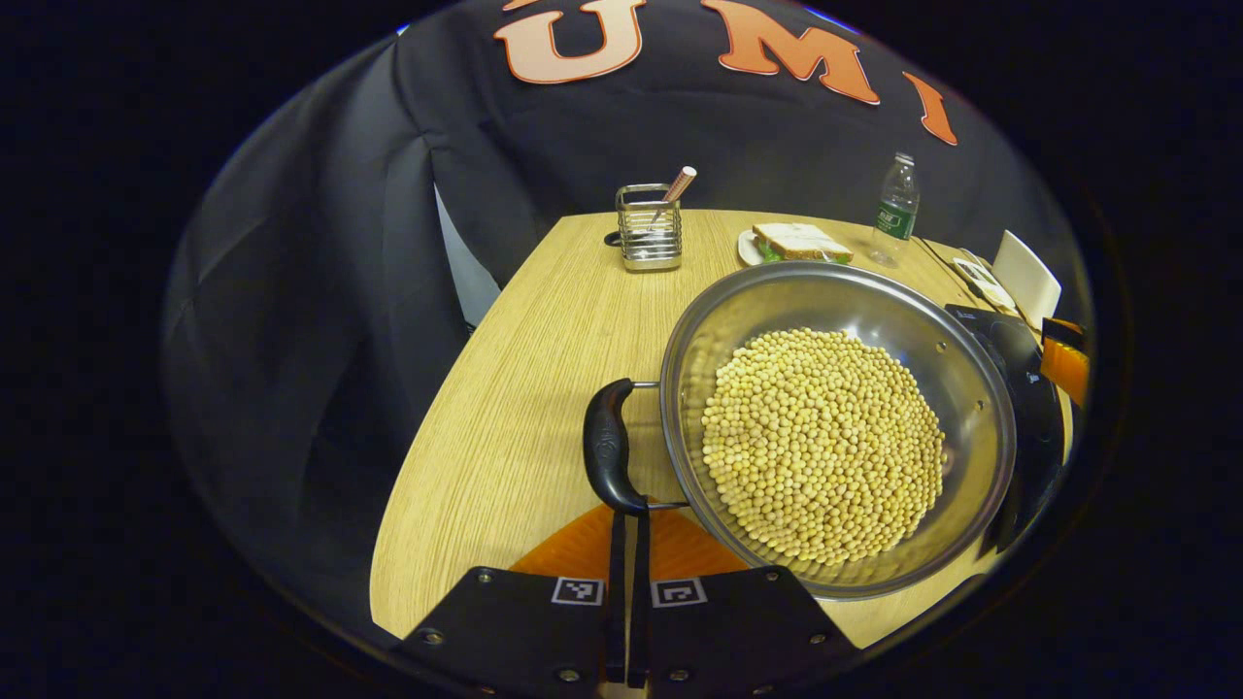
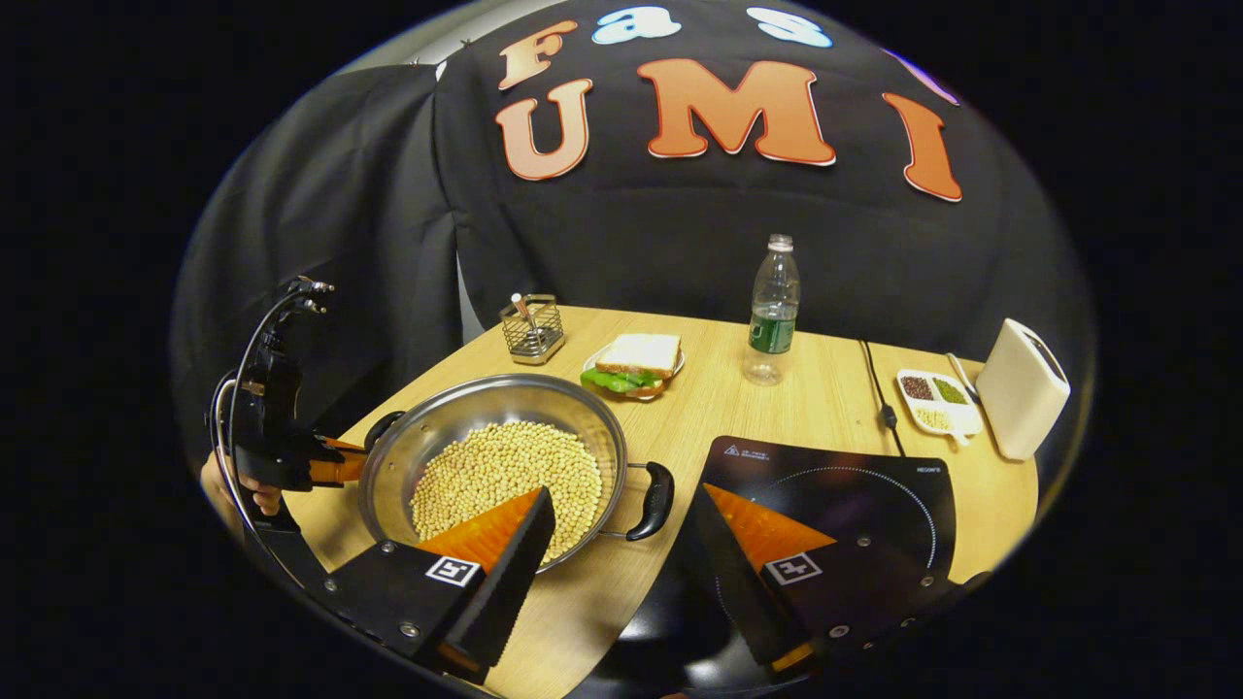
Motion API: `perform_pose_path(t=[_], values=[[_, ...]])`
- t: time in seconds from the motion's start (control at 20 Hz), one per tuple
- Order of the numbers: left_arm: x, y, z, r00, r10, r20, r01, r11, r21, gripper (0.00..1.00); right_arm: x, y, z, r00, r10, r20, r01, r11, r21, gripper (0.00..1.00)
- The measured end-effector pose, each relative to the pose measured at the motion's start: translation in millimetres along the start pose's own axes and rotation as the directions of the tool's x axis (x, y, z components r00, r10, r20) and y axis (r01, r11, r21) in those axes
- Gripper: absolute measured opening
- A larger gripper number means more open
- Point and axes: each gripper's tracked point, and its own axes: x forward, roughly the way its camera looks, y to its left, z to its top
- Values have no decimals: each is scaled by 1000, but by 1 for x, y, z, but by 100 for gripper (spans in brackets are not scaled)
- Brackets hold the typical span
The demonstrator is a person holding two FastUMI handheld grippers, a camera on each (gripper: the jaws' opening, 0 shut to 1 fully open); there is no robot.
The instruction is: First push the handle of the pot to place it horizontally, then grasp the pot with both hands and set it on the induction cooktop.
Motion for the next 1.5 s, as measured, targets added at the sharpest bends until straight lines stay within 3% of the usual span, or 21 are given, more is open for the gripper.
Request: perform_pose_path(t=[0.35, 0.55, 0.75, 1.0, 1.05, 1.15, 1.2, 1.3, 1.5], values=[[13, 18, 16, 995, 48, 86, -51, 998, 25, 3, 25, 3, -24, 994, -24, -106, 31, 997, 64, 88], [-8, 22, 31, 990, 28, 136, -33, 999, 32, 2, 35, 7, -28, 989, -10, -151, 28, 993, 118, 87], [-39, 16, 72, 971, -44, 236, 36, 999, 41, 5, 41, 7, -28, 982, -5, -190, 33, 989, 145, 84], [-53, 4, 105, 964, -117, 237, 108, 993, 49, 55, 46, 5, -32, 972, -7, -236, 48, 985, 168, 83], [-53, 5, 111, 964, -123, 237, 119, 992, 31, 61, 48, 5, -34, 967, -1, -254, 49, 982, 181, 83], [-47, 3, 122, 962, -154, 227, 160, 987, -9, 62, 51, 5, -38, 960, 12, -280, 50, 976, 214, 83], [-43, -5, 116, 963, -194, 189, 200, 980, -12, 70, 52, 6, -40, 957, 15, -290, 52, 973, 224, 83], [-27, -8, 99, 973, -207, 106, 209, 978, -14, 93, 56, 7, -40, 953, 15, -303, 57, 972, 228, 83], [14, 3, 84, 985, -170, 36, 172, 985, -34, 92, 61, 9, -46, 944, 18, -330, 65, 969, 238, 80]])
